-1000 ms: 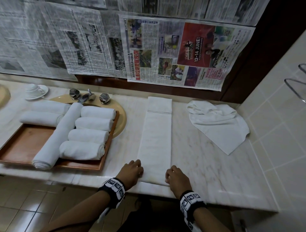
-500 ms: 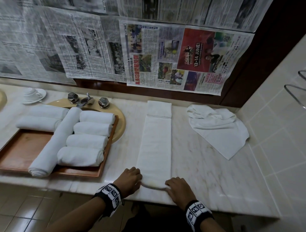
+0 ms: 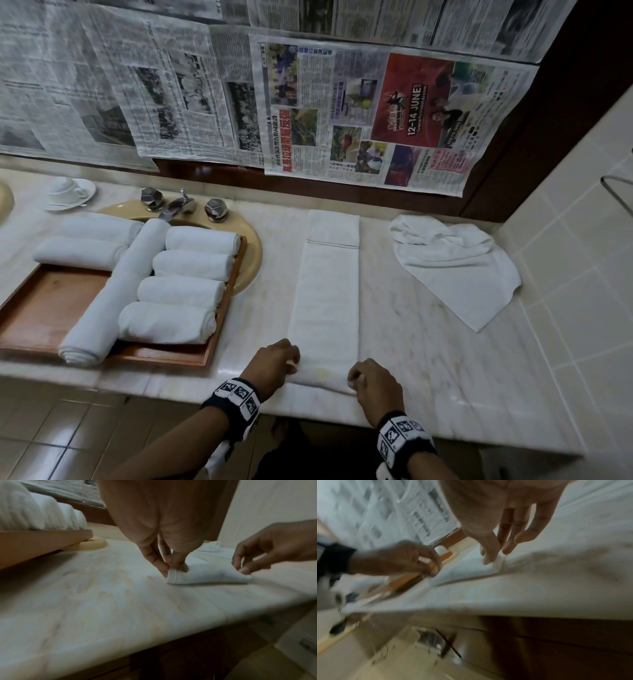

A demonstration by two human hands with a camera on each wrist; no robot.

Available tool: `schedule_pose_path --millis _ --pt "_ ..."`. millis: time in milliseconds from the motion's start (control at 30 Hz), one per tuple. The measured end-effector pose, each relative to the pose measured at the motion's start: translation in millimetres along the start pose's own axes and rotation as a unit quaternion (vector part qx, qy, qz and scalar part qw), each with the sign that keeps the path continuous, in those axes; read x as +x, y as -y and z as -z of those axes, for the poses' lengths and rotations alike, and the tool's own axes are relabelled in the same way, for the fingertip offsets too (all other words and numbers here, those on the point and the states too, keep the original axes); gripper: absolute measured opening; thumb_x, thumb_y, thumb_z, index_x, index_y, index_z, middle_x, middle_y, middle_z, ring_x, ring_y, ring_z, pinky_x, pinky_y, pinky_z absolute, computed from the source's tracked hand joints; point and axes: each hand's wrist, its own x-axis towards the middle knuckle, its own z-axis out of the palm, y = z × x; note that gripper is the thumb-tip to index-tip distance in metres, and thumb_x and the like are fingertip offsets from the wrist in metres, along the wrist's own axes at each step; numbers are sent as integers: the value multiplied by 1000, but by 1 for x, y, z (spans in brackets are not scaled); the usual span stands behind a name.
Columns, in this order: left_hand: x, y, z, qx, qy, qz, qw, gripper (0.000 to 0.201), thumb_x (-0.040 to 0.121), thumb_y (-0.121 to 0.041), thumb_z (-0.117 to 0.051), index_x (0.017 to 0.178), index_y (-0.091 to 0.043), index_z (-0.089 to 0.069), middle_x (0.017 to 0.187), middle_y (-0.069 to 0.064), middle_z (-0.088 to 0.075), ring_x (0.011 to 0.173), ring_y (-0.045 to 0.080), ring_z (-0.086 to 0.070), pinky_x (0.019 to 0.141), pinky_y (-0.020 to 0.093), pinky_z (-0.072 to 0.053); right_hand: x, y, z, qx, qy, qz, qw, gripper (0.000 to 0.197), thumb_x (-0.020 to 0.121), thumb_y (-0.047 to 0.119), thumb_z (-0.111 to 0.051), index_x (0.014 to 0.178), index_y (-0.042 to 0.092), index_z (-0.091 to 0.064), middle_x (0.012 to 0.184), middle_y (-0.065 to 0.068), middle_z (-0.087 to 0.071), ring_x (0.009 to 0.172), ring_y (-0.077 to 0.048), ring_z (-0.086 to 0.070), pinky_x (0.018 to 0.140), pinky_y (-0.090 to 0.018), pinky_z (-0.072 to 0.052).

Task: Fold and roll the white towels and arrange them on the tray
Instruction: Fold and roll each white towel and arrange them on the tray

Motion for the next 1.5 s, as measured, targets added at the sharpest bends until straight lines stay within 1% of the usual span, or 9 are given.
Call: schedule_pose_path --millis 100,267,533,667,900,1033,1233,1333,1500 --pt "-11 11 -10 56 7 -62 996 3 87 -25 -62 86 -26 -64 98 -7 -56 70 21 -59 61 30 -47 -9 -9 -8 -50 23 73 996 14 72 31 -76 78 36 -65 88 20 -59 73 -3 -60 48 -22 -42" --pt "-12 9 -3 189 -7 -98 977 31 60 -53 -82 84 -35 -72 104 -9 -57 83 15 -57 61 28 -47 -1 -10 -7 -128 52 107 985 50 33 45 -93 75 37 -68 83 20 -64 68 -7 -60 52 -25 -46" --pt "-7 -1 -4 105 31 -79 991 8 80 -19 -61 76 -14 -66 95 4 -54 84 27 -51 67 38 -46 -1 -14 -3 -127 7 126 984 22 65 28 -83 84 32 -71 74 14 -65 73 -16 -60 59 -32 -47" --pt "-7 -3 -3 14 53 -22 998 20 90 -18 -57 102 -8 -69 102 10 -58 95 29 -55 83 35 -44 0 -11 -2 -77 49 62 994 17 91 28 -58 105 27 -68 103 9 -63 103 -18 -51 82 -34 -42" --pt "-1 -10 6 -98 -30 91 991 28 82 -13 -73 98 -26 -53 89 -8 -62 72 10 -59 69 28 -47 7 -7 -3 131 -10 -79 988 17 80 23 -72 85 34 -60 87 17 -64 80 -5 -60 68 -27 -46" --pt "-3 -5 -8 -20 -47 23 998 12 85 -4 -65 87 -16 -68 98 -3 -60 81 24 -65 70 33 -49 1 -6 -12 62 -59 3 996 15 88 16 -63 84 30 -64 96 16 -57 84 -6 -57 67 -27 -46" --pt "-13 1 -12 165 -43 -43 984 36 64 -56 -80 85 -29 -71 113 -6 -60 96 20 -54 71 36 -50 -3 -23 -17 -70 -51 139 987 41 58 40 -88 94 28 -73 103 9 -61 88 -16 -54 66 -34 -49" --pt "-5 -2 -7 154 -39 -38 987 36 54 -39 -90 80 -23 -71 103 -2 -59 87 24 -57 63 34 -48 6 -21 -15 -48 -53 128 989 41 54 23 -91 90 26 -72 98 8 -59 84 -18 -55 64 -34 -49" --pt "-8 0 -12 73 -27 -60 995 4 81 -14 -64 81 -10 -64 96 6 -55 83 25 -46 67 40 -46 8 -22 -15 -69 -23 144 987 18 79 25 -68 97 23 -71 98 8 -63 85 -22 -60 68 -36 -48"
